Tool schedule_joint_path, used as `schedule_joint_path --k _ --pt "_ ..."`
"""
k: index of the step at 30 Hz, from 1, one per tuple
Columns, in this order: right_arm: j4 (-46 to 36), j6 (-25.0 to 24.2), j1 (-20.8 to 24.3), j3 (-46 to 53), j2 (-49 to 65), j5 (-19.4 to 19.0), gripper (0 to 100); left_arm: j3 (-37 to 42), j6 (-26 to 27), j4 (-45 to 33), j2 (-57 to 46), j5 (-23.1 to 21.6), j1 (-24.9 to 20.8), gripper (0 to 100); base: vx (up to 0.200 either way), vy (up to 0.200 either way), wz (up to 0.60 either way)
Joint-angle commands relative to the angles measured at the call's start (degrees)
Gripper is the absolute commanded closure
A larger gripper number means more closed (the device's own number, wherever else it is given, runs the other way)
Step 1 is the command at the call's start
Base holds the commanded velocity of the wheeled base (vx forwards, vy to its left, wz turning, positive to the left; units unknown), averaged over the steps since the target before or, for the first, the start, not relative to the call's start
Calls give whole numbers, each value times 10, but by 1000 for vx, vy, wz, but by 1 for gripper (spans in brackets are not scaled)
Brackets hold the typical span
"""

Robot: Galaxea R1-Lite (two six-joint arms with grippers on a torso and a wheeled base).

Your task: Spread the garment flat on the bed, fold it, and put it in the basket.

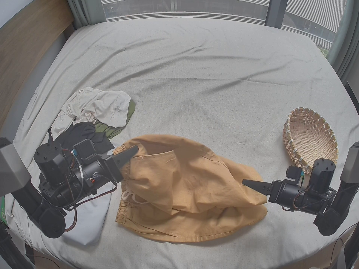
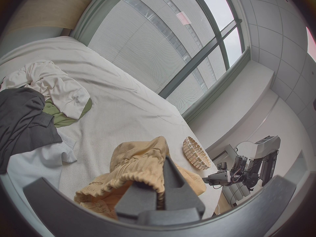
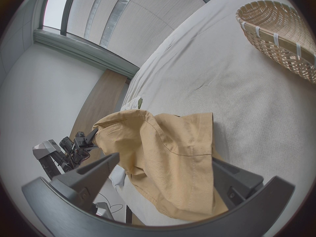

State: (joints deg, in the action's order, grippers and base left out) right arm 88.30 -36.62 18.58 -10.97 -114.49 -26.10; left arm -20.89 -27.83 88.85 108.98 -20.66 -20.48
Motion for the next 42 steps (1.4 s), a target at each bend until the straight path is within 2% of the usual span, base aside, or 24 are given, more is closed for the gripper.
schedule_joint_path --k 1,12,18,19,31,35,42 --pt "0 0 1 -12 -17 0 0 0 0 0 1 0 0 100 0 0 0" --pt "2 -2 23 -14 -17 0 0 0 1 0 0 0 -1 100 0 0 0" --pt "2 -3 21 -26 -18 1 0 0 1 0 0 0 -1 100 0 0 0" --pt "2 -3 20 -26 -18 1 100 0 1 0 0 0 -1 100 0 0 0" --pt "2 -3 19 -27 -24 2 100 -2 -1 0 -8 0 -1 100 0 0 0" --pt "1 -10 18 -27 19 3 100 -6 -4 0 -18 -1 -1 100 0 0 0" --pt "-1 -55 18 -32 124 3 100 -23 -18 0 -51 -1 0 100 0 0 0"
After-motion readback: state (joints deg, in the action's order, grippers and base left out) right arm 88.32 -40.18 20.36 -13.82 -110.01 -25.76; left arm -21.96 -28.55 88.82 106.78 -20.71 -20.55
